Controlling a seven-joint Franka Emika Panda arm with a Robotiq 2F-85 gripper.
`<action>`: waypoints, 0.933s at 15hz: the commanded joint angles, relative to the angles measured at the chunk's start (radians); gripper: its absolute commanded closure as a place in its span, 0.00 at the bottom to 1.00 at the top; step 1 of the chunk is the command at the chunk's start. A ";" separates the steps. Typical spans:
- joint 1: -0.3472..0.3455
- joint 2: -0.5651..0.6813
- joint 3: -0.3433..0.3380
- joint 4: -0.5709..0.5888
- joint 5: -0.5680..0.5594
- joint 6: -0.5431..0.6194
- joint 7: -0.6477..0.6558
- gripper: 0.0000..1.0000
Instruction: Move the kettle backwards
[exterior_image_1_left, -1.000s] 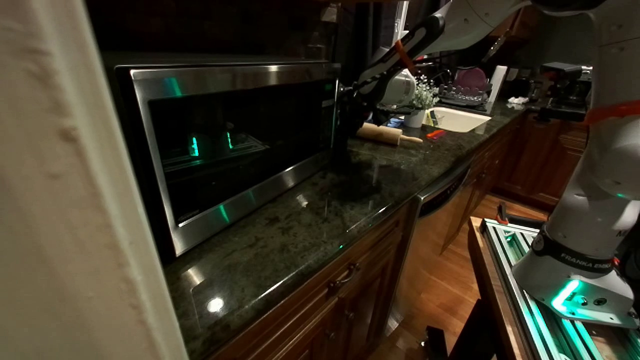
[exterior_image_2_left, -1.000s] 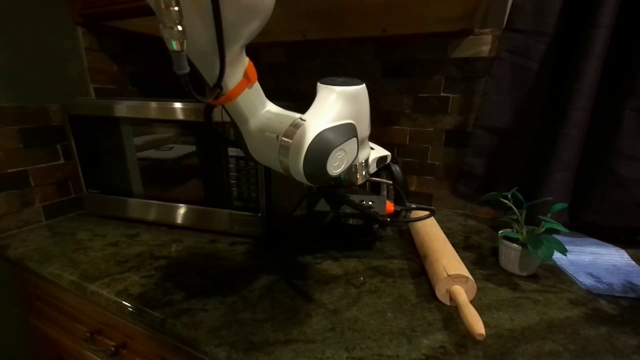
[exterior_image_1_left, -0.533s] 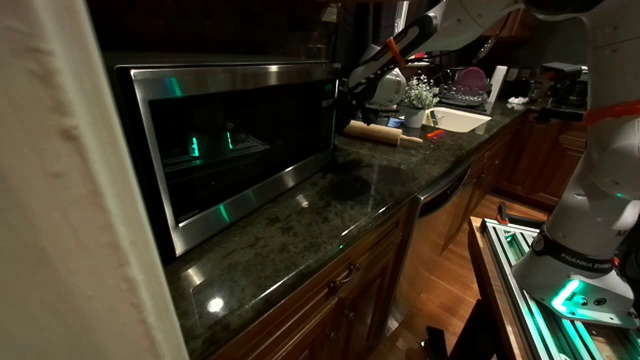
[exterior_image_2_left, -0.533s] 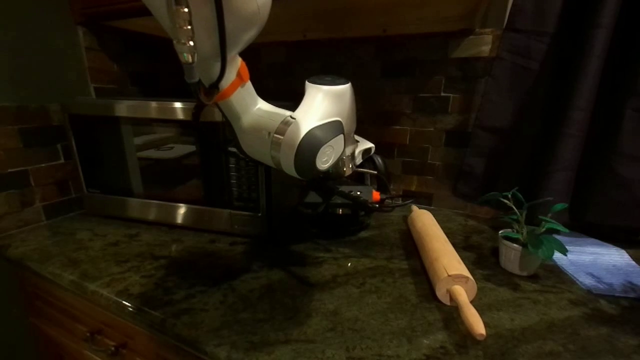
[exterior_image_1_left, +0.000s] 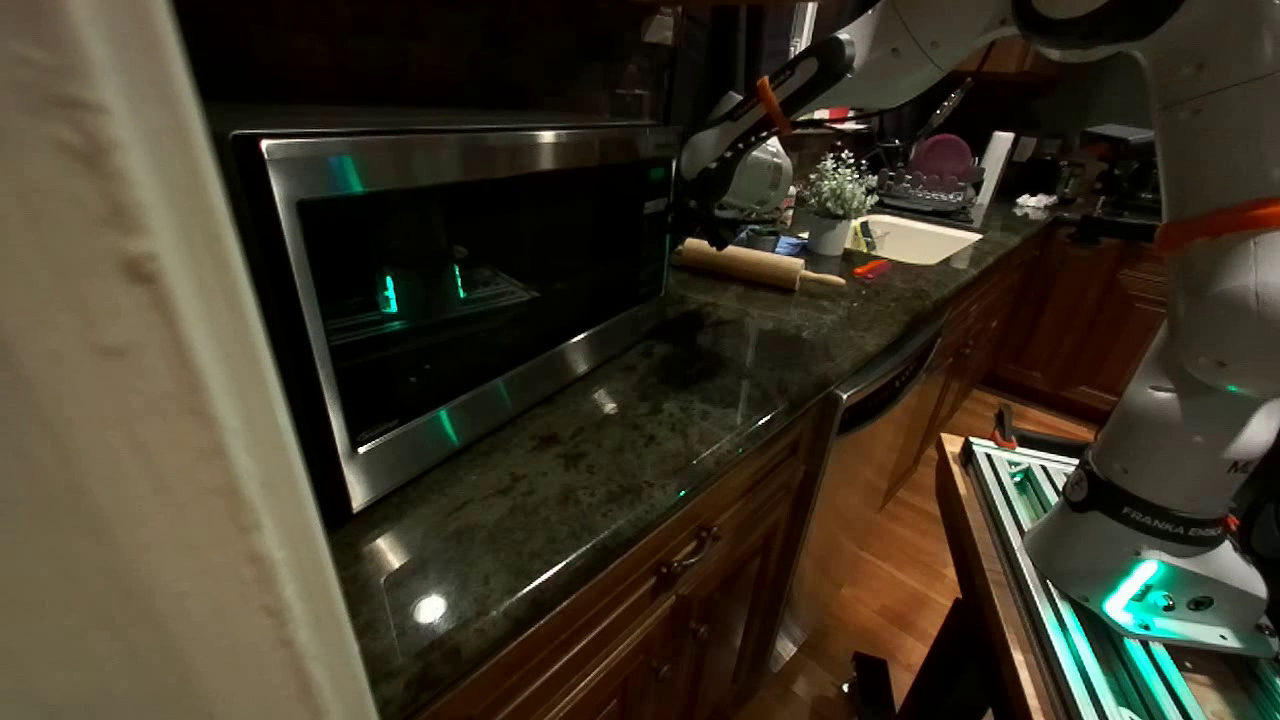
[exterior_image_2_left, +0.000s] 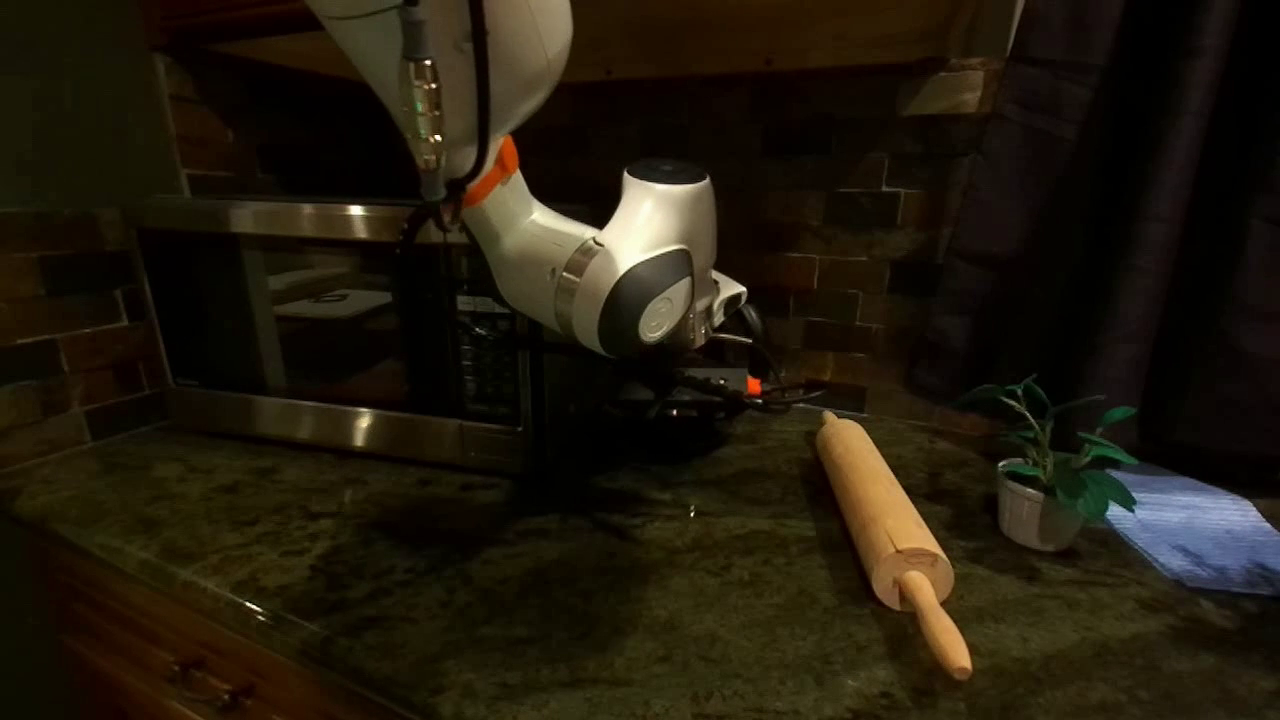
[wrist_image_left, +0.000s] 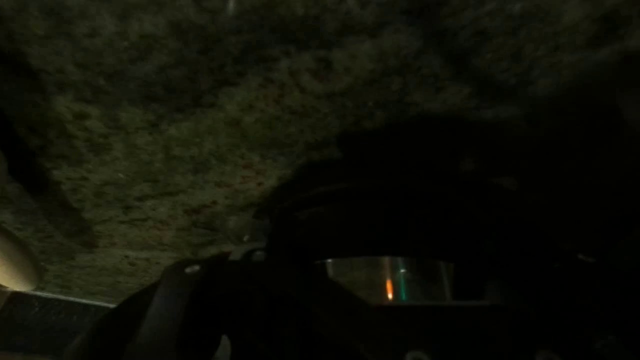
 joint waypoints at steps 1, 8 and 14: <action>-0.047 0.079 0.063 0.098 0.057 0.036 -0.081 0.00; -0.025 0.041 0.027 0.051 0.028 -0.003 -0.028 0.00; 0.073 -0.056 -0.110 -0.026 -0.094 -0.194 0.118 0.00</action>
